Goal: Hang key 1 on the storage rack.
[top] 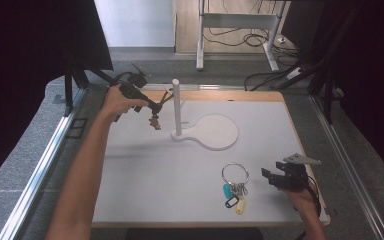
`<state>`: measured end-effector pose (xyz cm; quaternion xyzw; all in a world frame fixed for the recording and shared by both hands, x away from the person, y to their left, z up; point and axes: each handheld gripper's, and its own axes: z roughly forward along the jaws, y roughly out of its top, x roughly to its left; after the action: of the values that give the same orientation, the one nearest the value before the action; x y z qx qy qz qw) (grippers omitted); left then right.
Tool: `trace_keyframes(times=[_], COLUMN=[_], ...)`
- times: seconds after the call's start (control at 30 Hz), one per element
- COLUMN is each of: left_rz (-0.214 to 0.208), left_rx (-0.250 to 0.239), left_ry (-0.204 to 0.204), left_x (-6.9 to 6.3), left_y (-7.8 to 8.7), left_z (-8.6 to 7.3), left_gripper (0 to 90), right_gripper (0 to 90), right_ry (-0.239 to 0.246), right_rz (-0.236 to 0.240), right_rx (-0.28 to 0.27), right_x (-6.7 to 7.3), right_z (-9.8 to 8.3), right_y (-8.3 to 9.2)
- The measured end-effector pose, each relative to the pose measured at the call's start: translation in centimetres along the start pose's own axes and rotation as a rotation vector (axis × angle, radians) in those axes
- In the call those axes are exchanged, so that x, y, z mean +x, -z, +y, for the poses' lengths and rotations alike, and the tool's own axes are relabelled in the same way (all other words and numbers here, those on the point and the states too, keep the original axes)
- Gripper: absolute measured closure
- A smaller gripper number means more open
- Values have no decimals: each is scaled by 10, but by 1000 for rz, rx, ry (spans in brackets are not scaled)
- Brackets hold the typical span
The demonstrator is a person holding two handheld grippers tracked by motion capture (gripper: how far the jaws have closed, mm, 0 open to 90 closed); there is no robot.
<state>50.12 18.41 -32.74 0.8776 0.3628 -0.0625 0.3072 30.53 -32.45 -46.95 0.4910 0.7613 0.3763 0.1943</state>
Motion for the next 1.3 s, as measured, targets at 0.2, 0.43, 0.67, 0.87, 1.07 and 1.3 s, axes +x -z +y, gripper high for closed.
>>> trace_keyframes(times=[0.2, 0.43, 0.67, 0.87, 1.07, 1.3], left_rz=[7, 35, 47, 85, 100, 122], left_rx=[7, 16, -5, -25, -46, -39], left_ry=[-5, -21, -42, -81, -104, -127], left_x=[-2, -6, -13, -25, -37, -52], left_y=[-2, -7, -8, -6, -8, -16], left_z=[-1, -1, -4, -15, -39, -66], left_gripper=[668, 655, 643, 607, 564, 532], right_gripper=[325, 325, 325, 325, 325, 325], right_ry=[3, -2, 2, 4, 4, 8], right_rz=[-1, -1, -3, -5, -3, 0], right_rx=[2, 5, 2, 0, -1, -5], right_x=[1, 0, -1, 0, 0, 1], right_z=[0, 0, 0, 0, 0, 2], right_y=[-1, -1, 0, 0, 1, 0])
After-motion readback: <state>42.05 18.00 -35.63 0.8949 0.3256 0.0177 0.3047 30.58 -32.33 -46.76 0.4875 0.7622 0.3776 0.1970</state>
